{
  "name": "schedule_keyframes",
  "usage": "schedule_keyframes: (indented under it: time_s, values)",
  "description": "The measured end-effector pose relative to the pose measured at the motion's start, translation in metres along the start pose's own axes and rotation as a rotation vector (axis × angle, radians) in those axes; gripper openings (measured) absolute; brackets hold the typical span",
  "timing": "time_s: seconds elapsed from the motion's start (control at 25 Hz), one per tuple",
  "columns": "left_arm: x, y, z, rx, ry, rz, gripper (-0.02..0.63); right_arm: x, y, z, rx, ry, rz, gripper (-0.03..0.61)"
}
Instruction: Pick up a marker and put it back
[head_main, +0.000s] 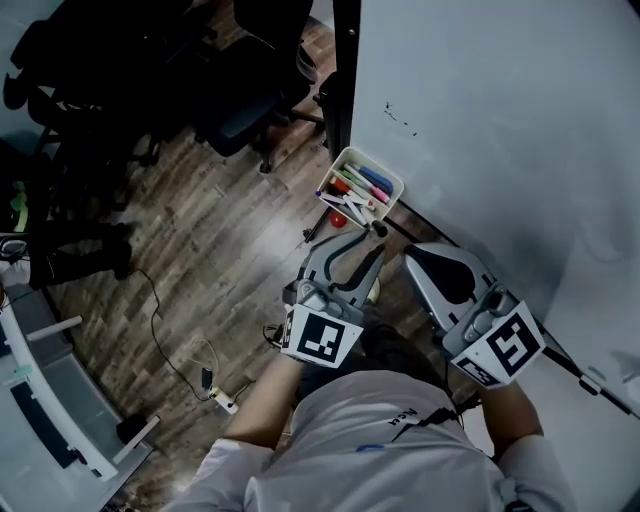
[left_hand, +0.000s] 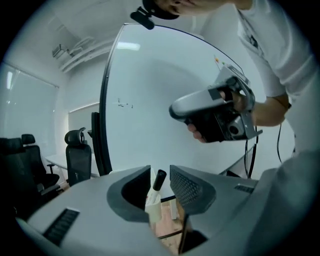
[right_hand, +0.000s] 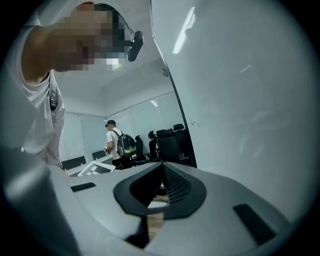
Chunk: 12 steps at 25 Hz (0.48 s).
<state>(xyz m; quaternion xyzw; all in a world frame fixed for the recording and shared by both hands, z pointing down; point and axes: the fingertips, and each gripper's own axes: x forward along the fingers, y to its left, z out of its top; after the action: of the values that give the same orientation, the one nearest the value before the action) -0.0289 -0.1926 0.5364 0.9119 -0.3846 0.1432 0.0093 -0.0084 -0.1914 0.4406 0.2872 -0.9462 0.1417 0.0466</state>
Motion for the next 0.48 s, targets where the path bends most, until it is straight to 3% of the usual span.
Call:
schedule_keyframes:
  time_s: [0.16, 0.48]
  values:
    - [0.012, -0.007, -0.015, 0.118, 0.037, -0.026, 0.121, 0.003, -0.002, -0.002, 0.001, 0.004, -0.019, 0.014]
    - [0.035, -0.008, -0.031, 0.256, 0.071, -0.049, 0.124, 0.001, -0.007, -0.013, 0.01, 0.025, -0.063, 0.014]
